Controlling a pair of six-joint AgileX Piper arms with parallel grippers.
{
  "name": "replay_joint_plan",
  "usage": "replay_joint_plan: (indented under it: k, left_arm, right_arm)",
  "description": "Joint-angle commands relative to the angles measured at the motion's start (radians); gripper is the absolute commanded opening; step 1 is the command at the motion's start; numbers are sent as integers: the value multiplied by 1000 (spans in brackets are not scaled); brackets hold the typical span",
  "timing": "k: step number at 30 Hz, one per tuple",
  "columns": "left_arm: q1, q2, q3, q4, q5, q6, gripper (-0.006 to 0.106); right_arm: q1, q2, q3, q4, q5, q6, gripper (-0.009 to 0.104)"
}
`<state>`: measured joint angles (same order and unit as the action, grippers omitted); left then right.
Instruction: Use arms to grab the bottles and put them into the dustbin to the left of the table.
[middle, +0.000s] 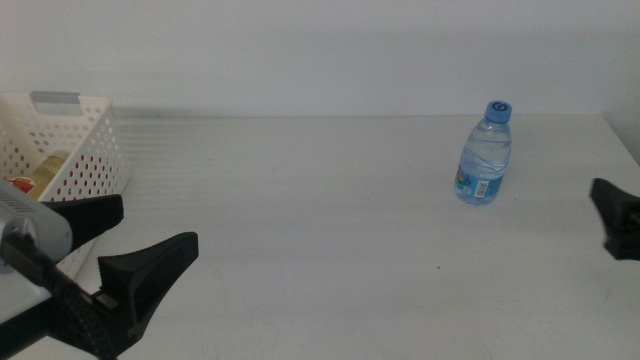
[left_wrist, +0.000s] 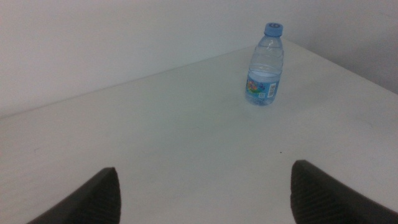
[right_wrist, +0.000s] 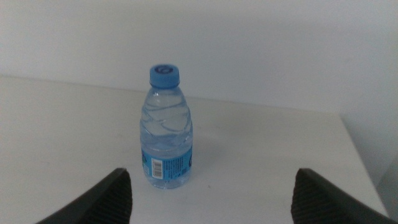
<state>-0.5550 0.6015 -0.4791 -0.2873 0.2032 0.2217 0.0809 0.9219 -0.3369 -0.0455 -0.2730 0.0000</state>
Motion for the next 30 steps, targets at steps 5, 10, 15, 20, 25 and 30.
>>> replay_joint_plan:
  k: [5,10,15,20,25,30]
  left_arm:
    - [-8,-3,-30,-6,-75,-16,90]
    - [-8,-3,-30,-6,-75,-16,90]
    - [-8,-3,-30,-6,-75,-16,90]
    - [-8,-3,-30,-6,-75,-16,90]
    - [-8,-3,-30,-6,-75,-16,90]
    - [-8,-3,-30,-6,-75,-16,90]
  right_arm:
    - [-4,240,-36,-21,-362,-8,67]
    - [-4,426,-76,-90,-566,0,67]
    - [-4,581,-179,-195,-632,71,71]
    - [-4,707,-306,-304,-631,184,82]
    - [-4,823,-428,-306,-620,197,92]
    - [-4,939,-547,-305,-616,194,93]
